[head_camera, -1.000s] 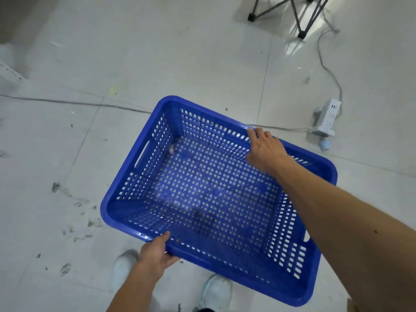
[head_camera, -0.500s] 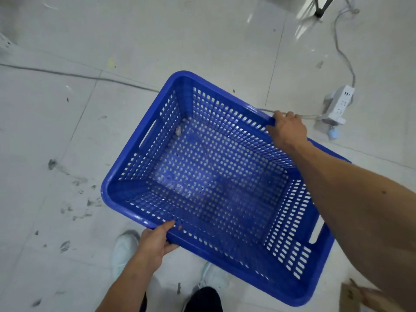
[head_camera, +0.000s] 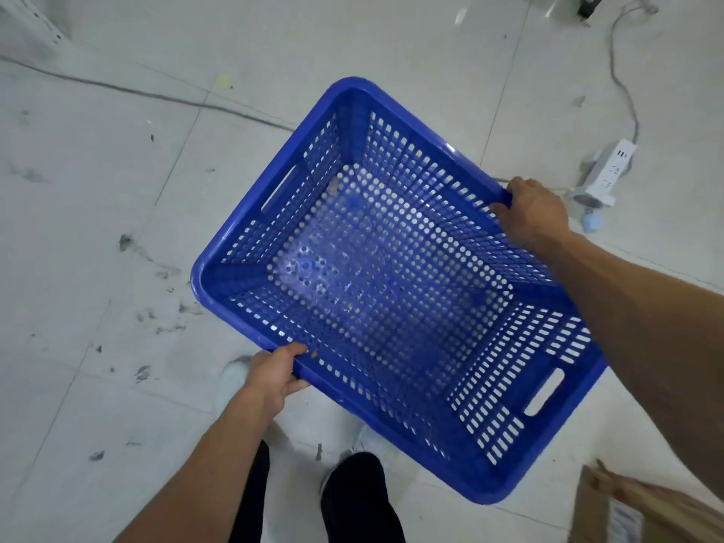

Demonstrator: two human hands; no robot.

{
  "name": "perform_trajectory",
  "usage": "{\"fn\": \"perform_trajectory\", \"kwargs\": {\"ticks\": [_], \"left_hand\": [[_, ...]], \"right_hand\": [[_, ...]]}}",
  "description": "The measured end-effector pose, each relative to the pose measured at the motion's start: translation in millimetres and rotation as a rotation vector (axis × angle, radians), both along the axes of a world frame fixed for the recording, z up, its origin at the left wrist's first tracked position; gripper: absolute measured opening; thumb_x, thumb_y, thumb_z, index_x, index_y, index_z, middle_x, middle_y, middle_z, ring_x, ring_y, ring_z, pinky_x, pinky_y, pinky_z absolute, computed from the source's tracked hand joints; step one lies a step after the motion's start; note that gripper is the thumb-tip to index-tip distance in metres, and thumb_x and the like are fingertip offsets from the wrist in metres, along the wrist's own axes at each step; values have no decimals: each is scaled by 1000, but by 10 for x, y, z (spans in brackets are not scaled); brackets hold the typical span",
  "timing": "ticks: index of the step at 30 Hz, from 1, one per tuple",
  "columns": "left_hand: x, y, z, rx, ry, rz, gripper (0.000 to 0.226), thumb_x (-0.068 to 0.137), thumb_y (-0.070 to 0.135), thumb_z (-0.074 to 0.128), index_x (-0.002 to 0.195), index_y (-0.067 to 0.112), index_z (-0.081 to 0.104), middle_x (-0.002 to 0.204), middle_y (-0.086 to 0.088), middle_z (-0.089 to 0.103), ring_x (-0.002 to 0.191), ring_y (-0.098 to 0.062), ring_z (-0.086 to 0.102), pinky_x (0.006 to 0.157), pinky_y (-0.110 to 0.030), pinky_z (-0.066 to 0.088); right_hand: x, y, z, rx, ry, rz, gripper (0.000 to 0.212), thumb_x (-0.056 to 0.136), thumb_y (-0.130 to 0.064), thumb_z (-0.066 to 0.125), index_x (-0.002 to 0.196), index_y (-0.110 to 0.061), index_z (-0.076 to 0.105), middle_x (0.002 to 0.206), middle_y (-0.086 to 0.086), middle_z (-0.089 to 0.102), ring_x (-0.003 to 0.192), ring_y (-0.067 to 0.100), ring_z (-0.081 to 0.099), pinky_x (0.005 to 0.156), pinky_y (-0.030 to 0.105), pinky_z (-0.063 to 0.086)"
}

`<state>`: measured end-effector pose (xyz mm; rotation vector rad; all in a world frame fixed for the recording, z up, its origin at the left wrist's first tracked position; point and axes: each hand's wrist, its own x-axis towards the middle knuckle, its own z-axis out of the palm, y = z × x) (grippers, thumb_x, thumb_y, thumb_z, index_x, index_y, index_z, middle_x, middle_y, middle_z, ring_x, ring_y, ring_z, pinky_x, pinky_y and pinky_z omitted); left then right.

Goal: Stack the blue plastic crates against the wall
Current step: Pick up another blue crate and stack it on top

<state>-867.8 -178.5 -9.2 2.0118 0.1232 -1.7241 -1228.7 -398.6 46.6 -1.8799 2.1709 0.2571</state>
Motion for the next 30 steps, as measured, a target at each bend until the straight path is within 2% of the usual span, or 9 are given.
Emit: {"fn": "perform_trajectory", "kwargs": {"ticks": [4, 7, 10, 14, 17, 19, 24, 30], "left_hand": [[114, -59, 306, -35, -13, 1, 24, 87, 5, 66, 111, 5, 64, 100, -15, 76, 87, -26, 75, 61, -35, 63], [226, -117, 721, -52, -18, -13, 19, 88, 4, 64, 107, 4, 65, 101, -16, 75, 82, -25, 73, 50, -31, 60], [468, -173, 1235, -84, -43, 2, 12, 88, 1, 61, 98, 4, 65, 91, -15, 72, 73, -24, 70, 44, -29, 56], [909, -105, 2007, -97, -114, 66, 9, 88, 2, 60, 96, 7, 62, 88, -12, 72, 74, -24, 71, 42, -30, 56], [1281, -12, 2536, -121, -158, 95, 6, 89, 6, 61, 95, 8, 63, 92, -12, 74, 78, -25, 73, 45, -31, 58], [1563, 83, 2918, -135, -189, 129, 5, 89, 6, 62, 94, 8, 63, 94, -13, 74, 80, -26, 74, 47, -33, 59], [2245, 294, 3730, -209, -265, 249, 5, 88, 5, 57, 89, 7, 61, 94, -14, 72, 80, -28, 73, 63, -40, 59], [3188, 651, 4341, -284, -298, 385, 7, 87, 5, 55, 88, 8, 61, 84, -11, 69, 78, -30, 72, 68, -42, 60]], "right_hand": [[89, 33, 352, -27, -21, 12, 34, 95, -33, 52, 113, -4, 53, 106, 22, 58, 90, 39, 56, 72, 41, 41], [199, 47, 767, -50, -32, 8, 31, 96, -32, 50, 110, -5, 53, 103, 20, 59, 79, 30, 47, 68, 37, 35], [391, 45, 1300, -63, -79, 23, 32, 97, -35, 49, 110, -6, 51, 105, 19, 59, 81, 31, 49, 69, 37, 35], [839, 78, 2087, -72, -158, 67, 35, 98, -38, 48, 108, -5, 51, 107, 19, 60, 88, 37, 56, 71, 39, 39], [1228, 90, 2591, -90, -215, 86, 33, 98, -40, 48, 103, -8, 51, 101, 17, 62, 77, 30, 51, 67, 37, 37], [1523, 109, 2949, -107, -248, 122, 34, 98, -41, 47, 103, -8, 51, 100, 16, 62, 77, 29, 50, 67, 36, 38], [2395, -37, 3697, -84, -289, 263, 38, 98, -41, 48, 112, -6, 51, 108, 21, 63, 92, 38, 58, 71, 37, 37], [3776, -245, 4467, -140, -295, 451, 40, 97, -42, 49, 113, -6, 52, 108, 23, 64, 95, 41, 60, 71, 38, 39]]}}
